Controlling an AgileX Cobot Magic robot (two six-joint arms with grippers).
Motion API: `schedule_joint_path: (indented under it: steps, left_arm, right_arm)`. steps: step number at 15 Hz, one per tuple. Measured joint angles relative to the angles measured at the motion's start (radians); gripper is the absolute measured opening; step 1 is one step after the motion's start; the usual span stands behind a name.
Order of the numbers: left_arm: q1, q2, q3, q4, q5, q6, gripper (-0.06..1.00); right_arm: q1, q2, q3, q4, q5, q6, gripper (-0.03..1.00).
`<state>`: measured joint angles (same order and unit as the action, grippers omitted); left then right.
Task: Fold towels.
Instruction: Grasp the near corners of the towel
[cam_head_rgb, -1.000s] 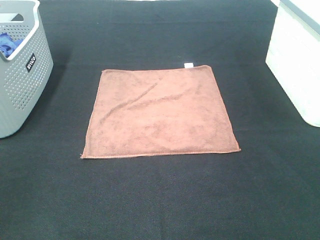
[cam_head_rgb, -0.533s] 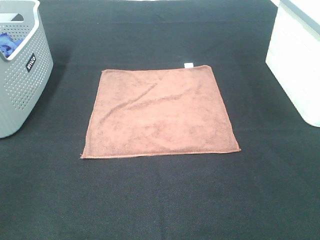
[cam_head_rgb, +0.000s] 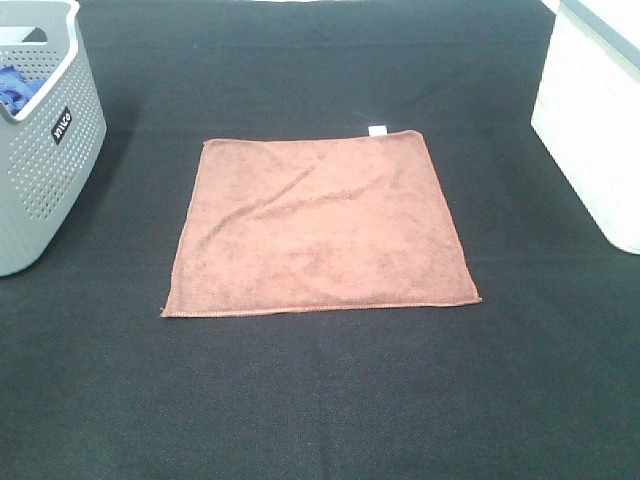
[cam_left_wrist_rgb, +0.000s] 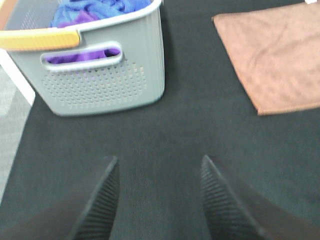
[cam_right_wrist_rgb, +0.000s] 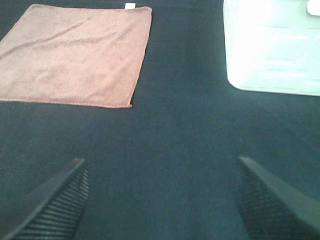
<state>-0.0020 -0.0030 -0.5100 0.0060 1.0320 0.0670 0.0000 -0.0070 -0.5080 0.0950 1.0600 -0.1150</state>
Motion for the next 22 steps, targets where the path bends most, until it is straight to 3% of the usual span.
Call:
schedule_joint_path:
  steps: [2,5,6,8,9,10,13,14,17,20,22]
  left_arm:
    - [0.0,0.037,-0.013,-0.04,-0.108,-0.003,0.49]
    - [0.0,0.202,-0.014,-0.172,-0.224,-0.025,0.5]
    - [0.0,0.311,-0.014,-0.233,-0.263,-0.025,0.51]
    - [0.0,0.469,-0.014,-0.353,-0.294,-0.007,0.51]
    - [0.0,0.469,-0.014,-0.353,-0.294,-0.007,0.51]
    - [0.0,0.552,-0.014,-0.428,-0.301,0.033,0.51]
    - [0.0,0.841,-0.014,-0.701,-0.326,0.248,0.51]
    - [0.0,0.983,-0.014,-0.872,-0.341,0.408,0.53]
    - [0.0,1.255,-0.015,-1.165,-0.378,0.673,0.62]
    - [0.0,1.515,-0.044,-1.341,-0.391,0.868,0.63]
    - [0.0,1.622,-0.086,-1.364,-0.413,0.901,0.63]
  right_arm:
    - [0.0,0.041,-0.022,0.0,-0.025,0.006,0.76]
    - [0.0,0.188,-0.03,0.0,-0.062,0.011,0.76]
    - [0.003,0.275,-0.03,0.0,-0.113,0.033,0.76]
    - [0.02,0.413,-0.039,0.001,-0.165,0.058,0.76]
    - [0.02,0.413,-0.039,0.001,-0.165,0.058,0.76]
    - [0.02,0.488,-0.053,0.001,-0.173,0.059,0.76]
    - [0.02,0.767,-0.155,0.028,-0.181,0.057,0.76]
    - [0.02,0.903,-0.215,0.078,-0.194,0.053,0.76]
    - [0.02,1.176,-0.301,0.227,-0.216,-0.035,0.76]
    - [0.019,1.433,-0.372,0.399,-0.23,-0.194,0.76]
    - [0.018,1.61,-0.419,0.573,-0.23,-0.35,0.76]
